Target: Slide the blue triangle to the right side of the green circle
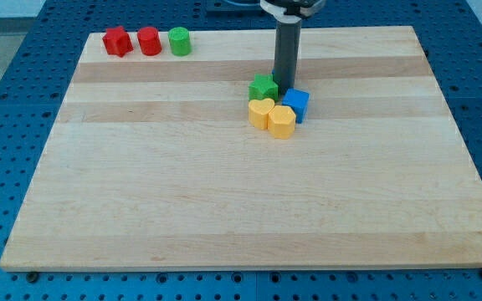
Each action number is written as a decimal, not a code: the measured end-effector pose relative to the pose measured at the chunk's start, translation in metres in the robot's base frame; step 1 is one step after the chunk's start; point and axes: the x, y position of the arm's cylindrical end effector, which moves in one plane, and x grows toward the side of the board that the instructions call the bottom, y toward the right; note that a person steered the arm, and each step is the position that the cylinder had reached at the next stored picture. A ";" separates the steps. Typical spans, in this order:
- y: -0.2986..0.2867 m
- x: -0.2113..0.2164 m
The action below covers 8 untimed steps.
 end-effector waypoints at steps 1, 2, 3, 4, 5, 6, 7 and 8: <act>0.000 -0.014; 0.000 -0.029; 0.003 -0.034; 0.015 -0.039; 0.021 -0.053; 0.018 -0.070; 0.002 -0.081; 0.000 -0.095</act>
